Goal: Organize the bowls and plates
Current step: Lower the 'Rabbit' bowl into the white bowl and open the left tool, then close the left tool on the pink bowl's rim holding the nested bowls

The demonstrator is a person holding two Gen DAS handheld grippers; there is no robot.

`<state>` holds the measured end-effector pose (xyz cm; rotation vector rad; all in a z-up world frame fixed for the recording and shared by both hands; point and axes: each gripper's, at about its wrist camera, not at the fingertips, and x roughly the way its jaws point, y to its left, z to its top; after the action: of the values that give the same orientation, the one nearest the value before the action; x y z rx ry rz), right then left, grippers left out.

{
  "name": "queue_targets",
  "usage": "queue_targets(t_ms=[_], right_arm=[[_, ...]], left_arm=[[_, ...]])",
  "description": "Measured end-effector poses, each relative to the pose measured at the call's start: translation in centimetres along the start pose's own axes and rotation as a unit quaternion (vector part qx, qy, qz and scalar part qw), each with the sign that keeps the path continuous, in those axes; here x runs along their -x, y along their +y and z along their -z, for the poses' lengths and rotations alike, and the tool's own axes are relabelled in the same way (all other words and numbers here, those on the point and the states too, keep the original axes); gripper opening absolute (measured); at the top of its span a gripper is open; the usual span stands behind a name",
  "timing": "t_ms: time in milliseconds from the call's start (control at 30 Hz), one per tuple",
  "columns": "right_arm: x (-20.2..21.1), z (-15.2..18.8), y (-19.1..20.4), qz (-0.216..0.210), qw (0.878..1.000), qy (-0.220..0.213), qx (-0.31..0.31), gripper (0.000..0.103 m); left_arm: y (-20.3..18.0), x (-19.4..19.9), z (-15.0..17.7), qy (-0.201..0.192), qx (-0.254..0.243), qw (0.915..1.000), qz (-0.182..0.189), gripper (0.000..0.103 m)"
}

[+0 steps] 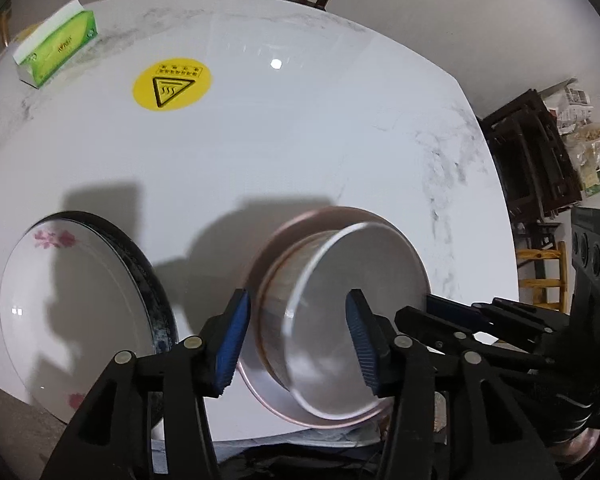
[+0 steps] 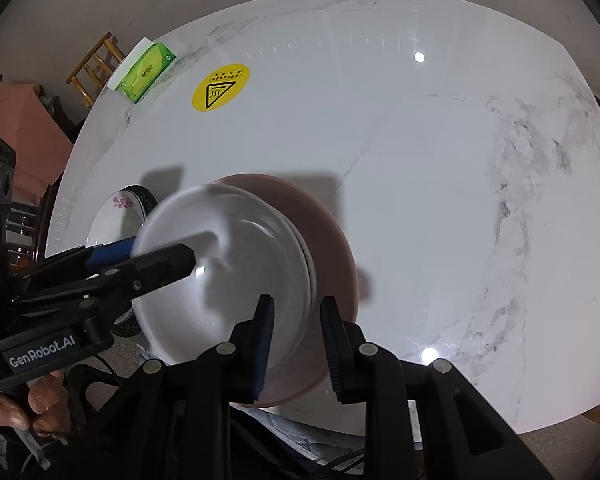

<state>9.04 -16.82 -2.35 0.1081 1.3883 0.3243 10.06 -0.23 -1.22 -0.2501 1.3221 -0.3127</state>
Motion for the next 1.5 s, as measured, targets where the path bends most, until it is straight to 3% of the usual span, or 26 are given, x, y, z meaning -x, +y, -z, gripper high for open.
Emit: queue_targets(t_ms=[200,467,633,867,1500], right_arm=[[0.2,-0.2,0.5,-0.002,1.0,-0.005,0.003,0.024],[1.7,0.1,0.9,0.016,0.999,-0.034,0.019,0.024],[2.8,0.7,1.3,0.022,0.998,-0.058,0.024,0.024],[3.8,2.0,2.0,0.035,0.995,-0.094,0.03,0.024],[5.0,5.8,2.4,0.074,0.972,-0.221,0.018,0.024]], left_arm=[[0.0,-0.2,0.0,0.001,-0.008,1.0,-0.001,0.041],[-0.1,0.5,0.5,-0.011,-0.018,0.9998,0.0,0.044],[0.6,2.1,0.7,-0.037,-0.008,0.9993,0.006,0.044],[1.3,4.1,1.9,-0.089,0.0,0.9958,-0.021,0.048],[3.3,3.9,6.0,-0.146,0.043,0.9879,-0.028,0.058]])
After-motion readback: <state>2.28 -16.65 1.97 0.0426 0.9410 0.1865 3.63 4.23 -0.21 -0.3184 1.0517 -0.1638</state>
